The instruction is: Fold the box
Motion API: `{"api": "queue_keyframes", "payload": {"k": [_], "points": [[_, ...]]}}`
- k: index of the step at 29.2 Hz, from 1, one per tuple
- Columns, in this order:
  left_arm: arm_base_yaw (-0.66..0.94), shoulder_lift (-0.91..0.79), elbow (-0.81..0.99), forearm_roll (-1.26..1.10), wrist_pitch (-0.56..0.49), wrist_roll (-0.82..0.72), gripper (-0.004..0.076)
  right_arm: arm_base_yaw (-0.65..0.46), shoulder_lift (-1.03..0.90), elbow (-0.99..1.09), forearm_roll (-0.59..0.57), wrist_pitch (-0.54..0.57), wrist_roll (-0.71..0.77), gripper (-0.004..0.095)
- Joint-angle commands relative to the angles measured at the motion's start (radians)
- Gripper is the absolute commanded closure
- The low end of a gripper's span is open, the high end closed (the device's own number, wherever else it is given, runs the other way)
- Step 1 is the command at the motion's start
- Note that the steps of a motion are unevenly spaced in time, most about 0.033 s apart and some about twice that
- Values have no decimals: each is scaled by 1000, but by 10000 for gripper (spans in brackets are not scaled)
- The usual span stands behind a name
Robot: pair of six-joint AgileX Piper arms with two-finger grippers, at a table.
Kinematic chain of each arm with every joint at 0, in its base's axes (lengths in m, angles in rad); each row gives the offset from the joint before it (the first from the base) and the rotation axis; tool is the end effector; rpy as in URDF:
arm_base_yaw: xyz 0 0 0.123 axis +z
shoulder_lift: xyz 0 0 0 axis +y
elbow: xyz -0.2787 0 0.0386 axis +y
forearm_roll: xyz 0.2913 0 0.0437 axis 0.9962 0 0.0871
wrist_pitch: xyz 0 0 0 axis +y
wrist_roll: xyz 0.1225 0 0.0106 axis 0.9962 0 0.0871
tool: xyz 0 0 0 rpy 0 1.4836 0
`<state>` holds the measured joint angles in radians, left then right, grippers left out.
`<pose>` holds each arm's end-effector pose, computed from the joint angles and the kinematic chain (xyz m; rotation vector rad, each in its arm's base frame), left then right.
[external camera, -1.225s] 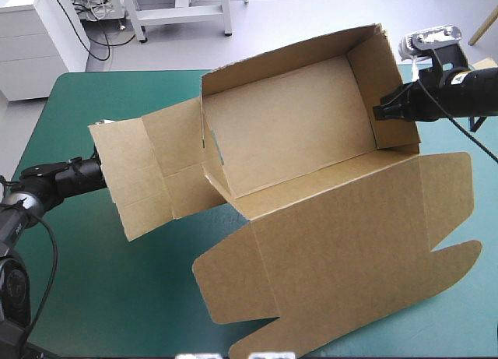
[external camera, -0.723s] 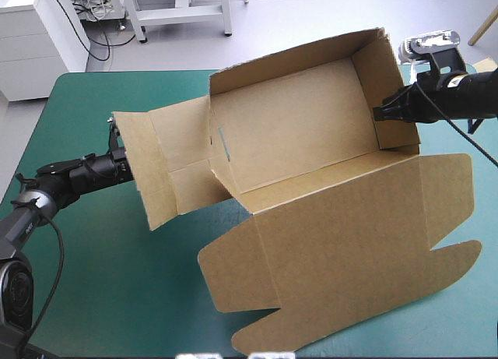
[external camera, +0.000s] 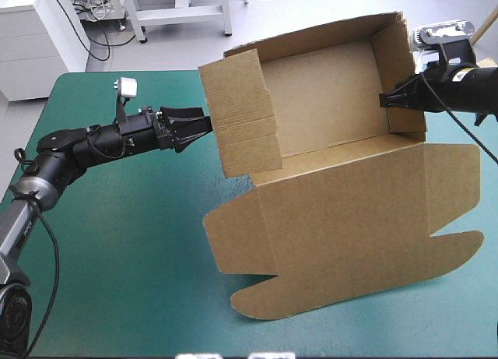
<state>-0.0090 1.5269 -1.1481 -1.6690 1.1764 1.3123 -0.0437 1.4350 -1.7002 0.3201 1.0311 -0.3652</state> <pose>0.3605 -0.1163 0.3331 0.5309 1.6869 -1.3197 0.3651 0.0173 0.4506 -0.3162 2.1804 0.1704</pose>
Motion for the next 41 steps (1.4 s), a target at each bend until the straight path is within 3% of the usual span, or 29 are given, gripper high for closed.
{"api": "queue_keyframes", "payload": {"k": [1, 12, 19, 23, 27, 32, 41], "points": [[-39, -42, -85, -99, 102, -19, 53, 34, -33, -24, -51, -93, 52, 918], [-116, -42, -150, -60, -15, -67, 54, 146, -33, -24, -116, -213, 135, 918], [-204, -42, -250, 153, -285, -238, 54, 157, -33, -24, -148, -255, 157, 918], [-281, -42, -343, 377, -462, -434, 70, 181, -33, -24, -245, -293, 230, 917], [-363, -40, -439, 717, -599, -724, 158, 197, -33, -24, -283, -339, 278, 918], [-438, -20, -551, 1109, -602, -1054, 244, 204, -33, -24, -278, -374, 297, 918], [-550, 57, -694, 1598, -591, -1503, 284, 204, -29, -22, -288, -423, 353, 918]]}}
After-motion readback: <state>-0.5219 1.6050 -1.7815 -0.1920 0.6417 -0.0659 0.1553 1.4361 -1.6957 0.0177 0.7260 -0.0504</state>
